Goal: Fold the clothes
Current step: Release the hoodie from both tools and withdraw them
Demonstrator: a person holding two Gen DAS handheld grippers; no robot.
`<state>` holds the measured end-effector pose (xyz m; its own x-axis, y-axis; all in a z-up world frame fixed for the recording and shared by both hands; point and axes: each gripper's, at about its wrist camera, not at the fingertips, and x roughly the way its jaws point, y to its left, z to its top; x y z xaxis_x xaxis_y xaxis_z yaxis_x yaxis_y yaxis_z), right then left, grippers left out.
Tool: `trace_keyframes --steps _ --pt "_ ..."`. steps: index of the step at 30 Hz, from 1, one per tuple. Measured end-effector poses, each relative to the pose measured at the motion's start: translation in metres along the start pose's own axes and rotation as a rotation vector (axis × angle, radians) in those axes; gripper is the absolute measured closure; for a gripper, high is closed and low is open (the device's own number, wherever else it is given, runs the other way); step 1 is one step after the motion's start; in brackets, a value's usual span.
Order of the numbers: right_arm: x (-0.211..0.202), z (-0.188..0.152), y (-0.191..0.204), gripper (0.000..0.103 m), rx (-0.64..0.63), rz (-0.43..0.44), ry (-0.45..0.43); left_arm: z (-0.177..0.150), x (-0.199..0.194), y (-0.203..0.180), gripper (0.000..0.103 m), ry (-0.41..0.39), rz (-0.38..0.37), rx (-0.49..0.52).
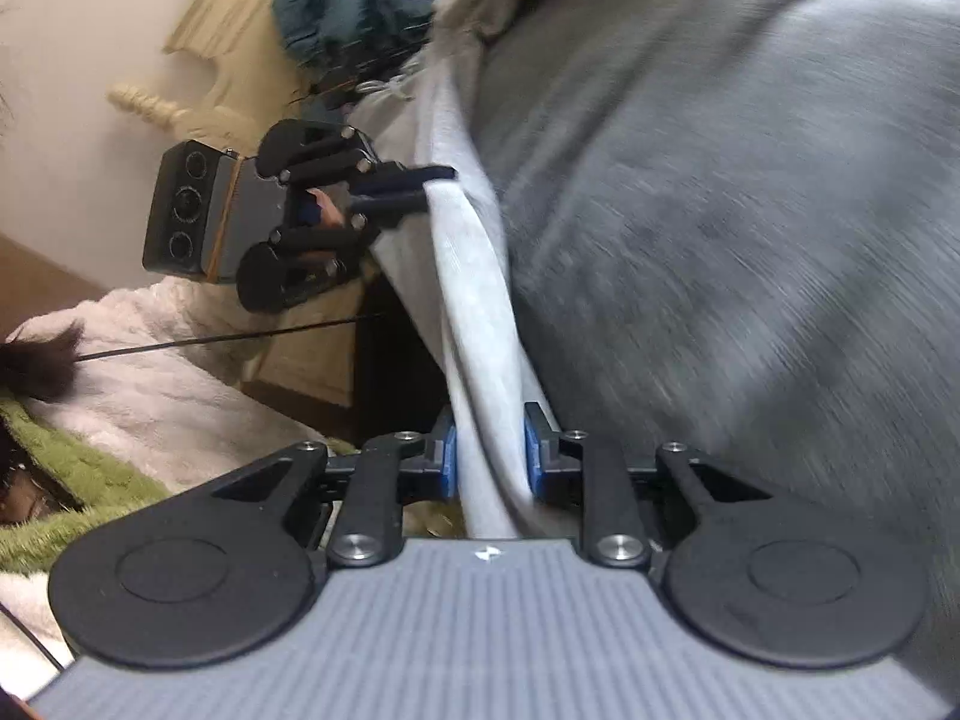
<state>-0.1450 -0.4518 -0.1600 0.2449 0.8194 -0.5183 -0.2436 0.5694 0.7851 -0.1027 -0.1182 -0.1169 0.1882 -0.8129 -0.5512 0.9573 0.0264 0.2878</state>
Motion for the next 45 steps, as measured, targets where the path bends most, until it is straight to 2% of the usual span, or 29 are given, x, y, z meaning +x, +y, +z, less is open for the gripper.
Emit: trace_keyframes --steps 2,5,7,12,15,17,20,23,24,25,27,28,30,33,35,37,38,40,41,44,45 --pt "-0.014 -0.016 0.000 0.083 0.031 -0.037 -0.030 -0.001 0.001 0.002 0.096 -0.013 0.004 -0.013" --pt "-0.025 -0.033 0.010 0.088 0.020 -0.168 -0.081 -0.001 0.005 0.004 0.096 -0.020 0.021 -0.034" --pt "-0.025 -0.042 0.026 0.091 -0.054 -0.339 -0.128 -0.002 0.009 0.005 0.096 -0.019 0.037 -0.049" --pt "0.003 -0.056 0.095 0.093 -0.333 -0.883 -0.256 -0.001 0.023 0.008 0.098 -0.017 0.120 -0.125" --pt "0.034 -0.067 0.126 0.094 -0.581 -1.177 -0.263 0.006 0.025 0.011 0.098 -0.036 0.183 -0.163" --pt "0.054 -0.071 0.136 0.094 -0.736 -1.324 -0.223 0.011 0.025 0.015 0.098 -0.050 0.218 -0.181" --pt "0.060 -0.064 0.144 0.095 -0.886 -1.440 -0.179 0.017 0.024 0.026 0.099 -0.076 0.257 -0.215" --pt "0.044 -0.041 0.150 0.096 -0.913 -1.464 -0.192 0.026 0.026 0.040 0.099 -0.101 0.296 -0.223" --pt "0.038 -0.031 0.151 0.103 -0.925 -1.499 -0.202 0.029 0.028 0.047 0.099 -0.101 0.309 -0.228" --pt "0.032 -0.021 0.150 0.103 -0.943 -1.544 -0.209 0.031 0.031 0.054 0.100 -0.097 0.312 -0.242" --pt "0.015 0.003 0.147 0.103 -0.941 -1.568 -0.219 0.032 0.038 0.071 0.102 -0.101 0.331 -0.284" --pt "0.005 0.015 0.143 0.103 -0.898 -1.529 -0.238 0.032 0.041 0.079 0.102 -0.105 0.341 -0.307" --pt "-0.009 0.033 0.133 0.102 -0.811 -1.425 -0.254 0.028 0.049 0.096 0.102 -0.087 0.311 -0.360" --pt "-0.020 0.047 0.119 0.101 -0.624 -1.243 -0.303 0.019 0.064 0.107 0.099 -0.009 0.279 -0.402" --pt "-0.028 0.043 0.108 0.100 -0.547 -1.167 -0.334 0.012 0.068 0.105 0.095 0.040 0.252 -0.397" --pt "-0.038 0.029 0.097 0.099 -0.468 -1.129 -0.370 0.008 0.067 0.100 0.085 0.053 0.248 -0.377" --pt "-0.045 0.022 0.092 0.096 -0.419 -1.118 -0.397 0.008 0.064 0.096 0.082 0.051 0.253 -0.365" --pt "-0.069 0.004 0.082 0.083 -0.287 -1.106 -0.482 0.009 0.058 0.090 0.068 0.043 0.258 -0.348" --pt "-0.084 -0.007 0.078 0.073 -0.210 -1.096 -0.540 0.011 0.055 0.088 0.064 0.036 0.257 -0.346" --pt "-0.131 -0.057 0.065 0.051 0.038 -1.005 -0.727 0.022 0.051 0.078 0.059 0.010 0.226 -0.331" --pt "-0.143 -0.076 0.058 0.047 0.123 -0.956 -0.774 0.027 0.053 0.074 0.054 0.002 0.207 -0.322"
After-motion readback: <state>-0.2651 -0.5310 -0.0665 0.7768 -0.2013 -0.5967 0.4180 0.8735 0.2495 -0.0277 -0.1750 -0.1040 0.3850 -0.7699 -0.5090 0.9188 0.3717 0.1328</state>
